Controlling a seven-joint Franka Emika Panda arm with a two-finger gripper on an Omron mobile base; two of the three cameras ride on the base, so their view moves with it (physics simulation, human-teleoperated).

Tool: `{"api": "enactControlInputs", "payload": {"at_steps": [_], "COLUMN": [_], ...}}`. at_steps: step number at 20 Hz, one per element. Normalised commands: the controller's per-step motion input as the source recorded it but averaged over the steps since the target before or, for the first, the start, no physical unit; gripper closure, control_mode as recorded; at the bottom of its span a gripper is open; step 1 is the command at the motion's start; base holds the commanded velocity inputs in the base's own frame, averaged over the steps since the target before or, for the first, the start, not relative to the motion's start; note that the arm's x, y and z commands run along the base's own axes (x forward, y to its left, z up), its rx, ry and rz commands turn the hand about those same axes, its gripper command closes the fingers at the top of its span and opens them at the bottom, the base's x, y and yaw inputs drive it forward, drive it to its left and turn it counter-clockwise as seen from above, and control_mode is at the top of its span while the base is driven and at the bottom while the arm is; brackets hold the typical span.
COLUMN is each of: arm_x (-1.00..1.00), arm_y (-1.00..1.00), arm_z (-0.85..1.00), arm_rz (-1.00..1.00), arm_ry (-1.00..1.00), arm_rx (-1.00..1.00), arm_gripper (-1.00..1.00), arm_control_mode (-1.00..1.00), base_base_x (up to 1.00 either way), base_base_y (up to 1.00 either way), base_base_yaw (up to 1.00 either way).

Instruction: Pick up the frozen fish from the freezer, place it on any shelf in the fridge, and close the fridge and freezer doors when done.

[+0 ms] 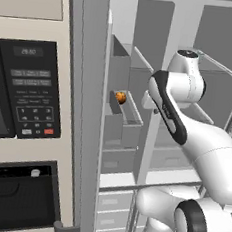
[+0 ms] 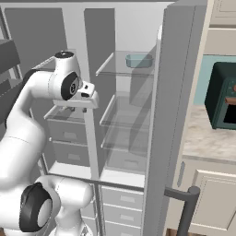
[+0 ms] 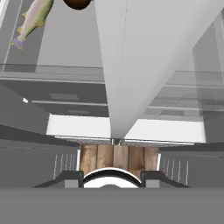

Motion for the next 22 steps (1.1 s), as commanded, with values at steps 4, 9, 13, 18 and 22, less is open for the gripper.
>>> {"api": "enactControlInputs", "payload": {"at_steps": [4, 9, 13, 18, 22], "arm_x": [-0.11, -0.11, 0.00, 0.09, 0.27], "arm_y": [0.08, 0.38, 0.67, 0.65, 0.45], "arm_z": [0.00, -0.05, -0.31, -0.38, -0.26], "arm_rz": [0.00, 0.02, 0.00, 0.00, 0.00], "arm_ry": [-0.06, -0.25, -0.30, -0.15, -0.02], "arm_rx": [0.00, 0.02, 0.05, 0.02, 0.00], "arm_gripper": [-1.00, -1.00, -1.00, -1.00, -1.00], "arm_control_mode": [-1.00, -1.00, -1.00, -1.00, -1.00], "base_base_x": [0.00, 0.00, 0.00, 0.00, 0.00], "base_base_y": [0.00, 0.00, 0.00, 0.00, 0.00], "base_base_yaw": [0.00, 0.00, 0.00, 0.00, 0.00]}}
